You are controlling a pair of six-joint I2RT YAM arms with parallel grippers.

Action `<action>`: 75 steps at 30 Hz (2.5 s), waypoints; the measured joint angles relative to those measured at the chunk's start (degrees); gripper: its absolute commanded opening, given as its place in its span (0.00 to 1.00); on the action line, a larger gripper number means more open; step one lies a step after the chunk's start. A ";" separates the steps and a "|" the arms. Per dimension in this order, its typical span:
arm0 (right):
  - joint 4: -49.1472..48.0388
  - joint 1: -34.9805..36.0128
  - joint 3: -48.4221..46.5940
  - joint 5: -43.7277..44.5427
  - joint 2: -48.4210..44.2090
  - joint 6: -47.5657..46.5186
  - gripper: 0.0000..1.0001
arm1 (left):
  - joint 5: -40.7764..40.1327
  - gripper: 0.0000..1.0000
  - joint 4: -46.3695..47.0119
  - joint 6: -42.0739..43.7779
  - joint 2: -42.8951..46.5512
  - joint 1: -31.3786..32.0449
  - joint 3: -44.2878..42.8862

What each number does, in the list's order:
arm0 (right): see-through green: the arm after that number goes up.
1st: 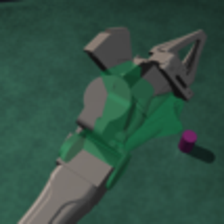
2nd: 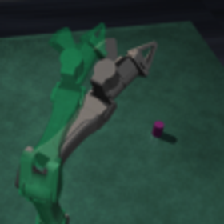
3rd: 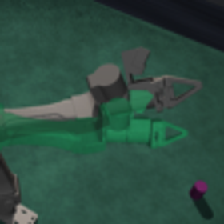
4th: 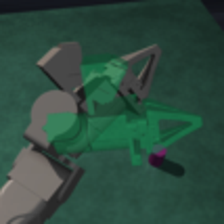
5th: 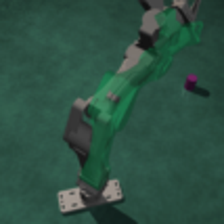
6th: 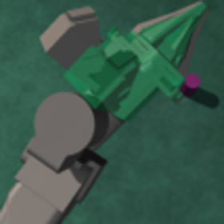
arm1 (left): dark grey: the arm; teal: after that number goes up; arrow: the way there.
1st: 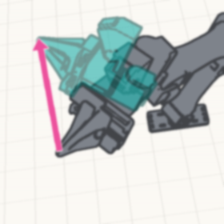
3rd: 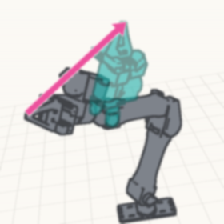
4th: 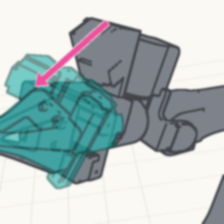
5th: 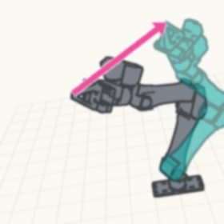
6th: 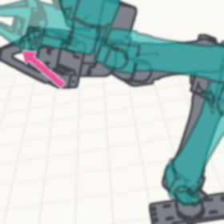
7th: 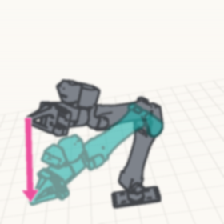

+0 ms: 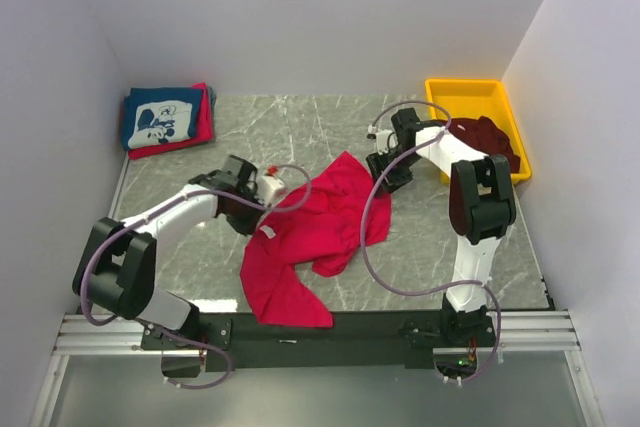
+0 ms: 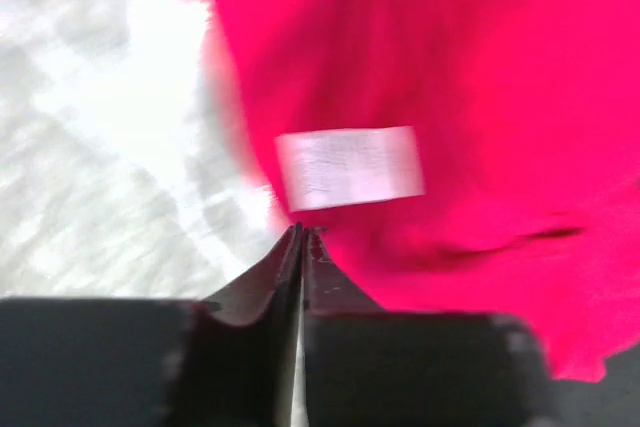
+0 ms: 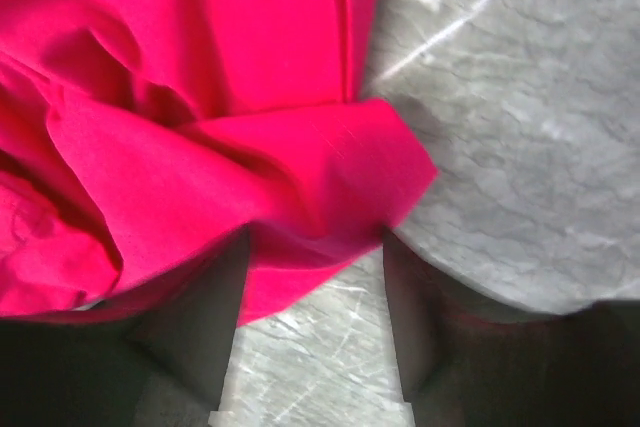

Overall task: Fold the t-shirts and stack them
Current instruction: Flatten the tshirt out

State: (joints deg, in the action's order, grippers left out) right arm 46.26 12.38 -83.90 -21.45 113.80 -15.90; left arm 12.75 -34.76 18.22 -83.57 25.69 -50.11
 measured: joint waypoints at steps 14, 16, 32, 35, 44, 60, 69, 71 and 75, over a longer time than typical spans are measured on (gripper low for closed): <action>2.97 -4.96 0.35 -8.17 -0.81 1.14 0.00 | 11.85 0.56 -7.32 7.69 -0.94 -17.31 -11.69; 3.06 -5.44 0.74 -9.07 -1.57 1.53 0.00 | 12.83 0.54 -6.62 7.39 -0.35 -11.76 -13.44; 2.80 -7.08 1.36 -12.39 -2.60 3.06 0.00 | 6.36 0.49 1.57 -0.85 -18.43 7.96 -18.51; 2.62 -7.30 2.56 -12.37 -3.39 3.06 0.00 | 6.34 0.29 1.66 -1.25 -19.41 8.61 -18.71; 3.80 -10.45 4.79 -11.74 -6.60 1.77 0.00 | 8.92 0.01 -0.83 -0.90 -13.51 5.68 -17.53; 5.20 -12.04 4.83 -10.80 -9.97 2.10 0.00 | 12.13 0.01 -4.81 2.45 -8.50 -29.81 -6.21; 1.70 -7.08 2.54 -9.53 -6.47 6.05 0.00 | 12.22 0.39 -4.61 6.03 -12.33 -35.41 -9.03; 1.40 -7.13 2.54 -8.74 -6.47 6.27 0.00 | 13.35 0.60 -5.64 9.03 -11.26 -35.41 -9.92; 1.29 -7.17 2.54 -7.91 -6.47 6.58 0.00 | 16.57 0.64 -9.75 14.25 -5.68 -33.81 -11.61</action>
State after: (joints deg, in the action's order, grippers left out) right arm 47.55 5.21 -81.36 -29.36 107.33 -9.32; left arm 29.32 -44.51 32.47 -89.25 -8.12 -61.71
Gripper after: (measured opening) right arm 0.007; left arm 0.634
